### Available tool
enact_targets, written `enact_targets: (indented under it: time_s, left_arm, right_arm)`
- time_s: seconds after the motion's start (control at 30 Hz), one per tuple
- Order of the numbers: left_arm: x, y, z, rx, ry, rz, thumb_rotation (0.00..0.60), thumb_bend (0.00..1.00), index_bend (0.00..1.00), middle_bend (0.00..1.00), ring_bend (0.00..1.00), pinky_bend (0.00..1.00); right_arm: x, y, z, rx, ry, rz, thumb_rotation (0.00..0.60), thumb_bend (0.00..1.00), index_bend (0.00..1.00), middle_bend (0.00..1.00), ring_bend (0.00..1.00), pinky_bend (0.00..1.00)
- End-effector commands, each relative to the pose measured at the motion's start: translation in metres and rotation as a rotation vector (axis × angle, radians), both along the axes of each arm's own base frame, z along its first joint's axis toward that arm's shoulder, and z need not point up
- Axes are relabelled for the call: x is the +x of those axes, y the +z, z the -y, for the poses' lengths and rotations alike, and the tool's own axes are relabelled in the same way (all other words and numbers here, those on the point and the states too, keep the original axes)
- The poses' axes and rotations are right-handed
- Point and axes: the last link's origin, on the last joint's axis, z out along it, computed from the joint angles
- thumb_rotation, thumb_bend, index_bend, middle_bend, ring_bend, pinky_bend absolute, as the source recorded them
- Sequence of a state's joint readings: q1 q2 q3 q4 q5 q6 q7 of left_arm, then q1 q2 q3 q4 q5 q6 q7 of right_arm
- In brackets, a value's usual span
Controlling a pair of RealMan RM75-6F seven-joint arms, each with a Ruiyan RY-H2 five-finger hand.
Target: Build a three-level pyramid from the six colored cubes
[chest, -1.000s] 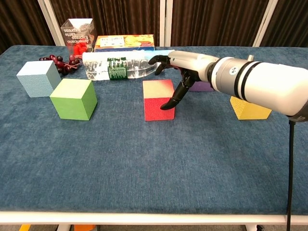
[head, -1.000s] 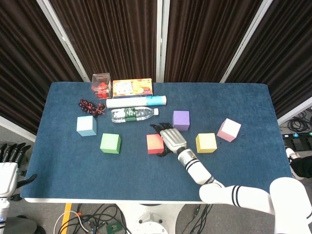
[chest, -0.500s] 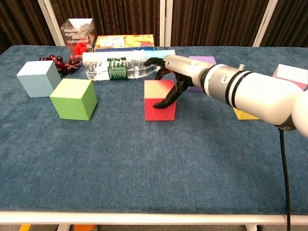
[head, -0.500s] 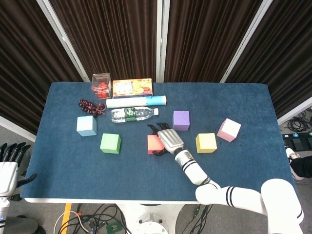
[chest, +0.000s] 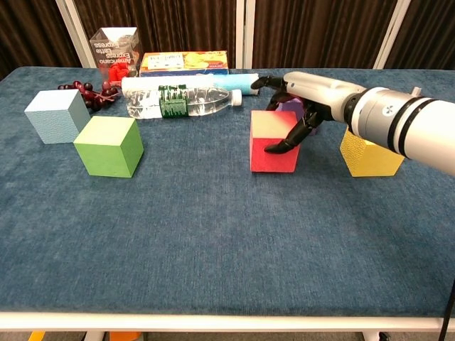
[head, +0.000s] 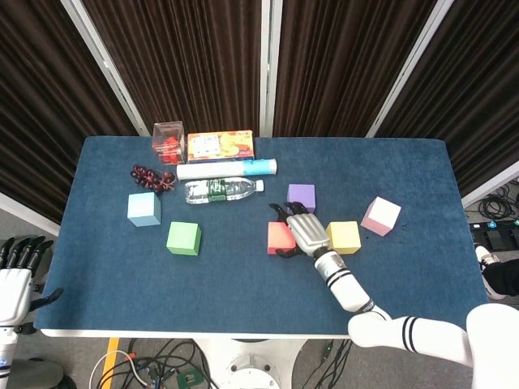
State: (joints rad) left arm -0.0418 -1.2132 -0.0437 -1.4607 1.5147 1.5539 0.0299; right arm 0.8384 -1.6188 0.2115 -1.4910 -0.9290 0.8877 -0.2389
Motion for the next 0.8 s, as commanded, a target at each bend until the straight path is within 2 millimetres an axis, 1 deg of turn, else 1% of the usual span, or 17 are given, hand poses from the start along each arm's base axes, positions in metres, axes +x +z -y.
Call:
enact_targets:
  time_s: [0.03,0.1,0.17,0.23,0.3,0.4,0.47,0.57,0.6,0.67,0.7,0.8]
  left_arm:
    - [0.000,0.000,0.000,0.000,0.000,0.000,0.600,0.00,0.17,0.13,0.08,0.02]
    - [0.001,0.000,0.001,0.000,0.000,-0.001,0.600,0.00,0.17,0.13,0.08,0.02]
    - [0.001,0.000,0.000,-0.002,0.000,-0.004,0.600,0.00,0.17,0.13,0.08,0.02]
    - [0.001,0.000,-0.001,-0.007,-0.005,-0.009,0.600,0.00,0.17,0.13,0.08,0.02]
    - [0.003,0.000,-0.004,-0.013,-0.017,-0.021,0.600,0.00,0.17,0.13,0.08,0.02]
    - [0.008,0.001,-0.011,-0.025,-0.047,-0.034,0.600,0.00,0.17,0.13,0.08,0.02]
    - [0.014,0.002,-0.021,-0.042,-0.083,-0.025,0.600,0.00,0.17,0.13,0.08,0.02]
    - [0.029,0.003,-0.039,-0.082,-0.153,0.003,0.600,0.00,0.17,0.13,0.08,0.02]
    - [0.036,0.003,-0.047,-0.104,-0.186,0.022,0.600,0.00,0.17,0.13,0.08,0.02]
    - [0.046,0.000,-0.060,-0.151,-0.227,0.047,0.600,0.00,0.17,0.13,0.08,0.02]
    - [0.054,-0.003,-0.069,-0.187,-0.255,0.064,0.600,0.00,0.17,0.13,0.08,0.02]
    - [0.073,-0.012,-0.088,-0.274,-0.320,0.066,0.600,0.00,0.17,0.13,0.08,0.02]
  right_arm:
    - [-0.003,-0.002,0.000,0.014,-0.004,-0.007,0.600,0.13,0.02,0.36,0.05,0.00]
    - [-0.004,-0.005,-0.001,0.026,-0.001,-0.022,0.600,0.13,0.02,0.35,0.05,0.00]
    - [-0.004,-0.007,-0.003,0.041,0.000,-0.029,0.600,0.13,0.01,0.30,0.03,0.00]
    - [-0.005,-0.007,-0.005,0.056,0.006,-0.042,0.600,0.13,0.00,0.20,0.01,0.00]
    - [-0.005,-0.004,-0.007,0.065,0.010,-0.047,0.600,0.12,0.00,0.11,0.00,0.00]
    - [-0.004,0.004,-0.011,0.066,0.011,-0.032,0.600,0.12,0.00,0.03,0.00,0.00]
    - [-0.001,0.017,-0.013,0.046,0.018,-0.006,0.600,0.12,0.00,0.00,0.00,0.00]
    - [0.004,0.049,-0.011,-0.031,0.032,0.040,0.600,0.12,0.00,0.00,0.00,0.00]
    - [0.003,0.064,-0.010,-0.068,0.036,0.053,0.600,0.12,0.00,0.00,0.00,0.00]
    - [0.000,0.087,-0.009,-0.123,0.031,0.075,0.600,0.12,0.00,0.00,0.00,0.00]
    - [-0.003,0.101,-0.009,-0.155,0.026,0.083,0.600,0.12,0.00,0.00,0.00,0.00]
    - [-0.013,0.133,-0.009,-0.226,0.011,0.088,0.600,0.12,0.00,0.00,0.00,0.00]
